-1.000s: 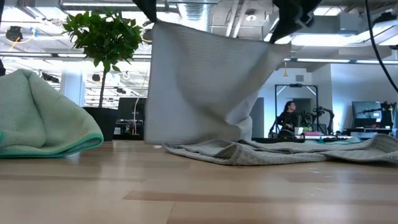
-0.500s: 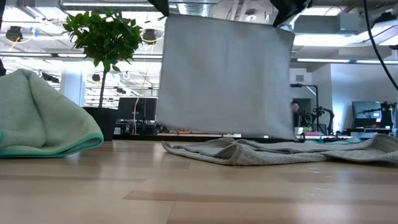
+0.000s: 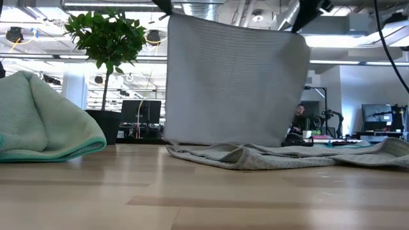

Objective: Fold microfiber towels
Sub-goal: Fold the gray microfiber cloth

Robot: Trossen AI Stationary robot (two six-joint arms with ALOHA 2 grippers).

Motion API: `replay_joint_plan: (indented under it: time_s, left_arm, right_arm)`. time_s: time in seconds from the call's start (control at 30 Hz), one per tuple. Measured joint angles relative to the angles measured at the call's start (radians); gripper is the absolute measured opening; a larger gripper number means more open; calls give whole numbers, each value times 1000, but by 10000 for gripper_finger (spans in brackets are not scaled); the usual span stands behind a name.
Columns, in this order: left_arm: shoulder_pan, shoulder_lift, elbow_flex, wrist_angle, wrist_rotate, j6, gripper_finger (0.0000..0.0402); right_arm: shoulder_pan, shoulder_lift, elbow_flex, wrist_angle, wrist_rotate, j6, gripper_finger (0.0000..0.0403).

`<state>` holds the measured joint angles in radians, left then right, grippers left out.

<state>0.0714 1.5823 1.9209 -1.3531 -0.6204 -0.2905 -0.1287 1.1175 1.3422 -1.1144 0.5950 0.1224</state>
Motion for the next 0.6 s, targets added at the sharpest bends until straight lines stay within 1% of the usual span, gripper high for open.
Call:
replay_joint_plan:
  time_s: [0.1,0.27,0.5,0.6]
  left_arm:
    - [-39,10,-19,-101,80,-100,0]
    - [-111,11,-86,-143,184,-219,0]
    - [-202,8,-203,-141,353,-366,0]
    - [-231,9,-275,-114,409,-439,0]
  right_arm:
    - [68,0,-42,-49,-64,124,0]
    - [183,0,-132,-66,-164,281,0]
    - [341,1,-212,-78,-252,464,0]
    - [395,1,-236,-64,-264,523,0]
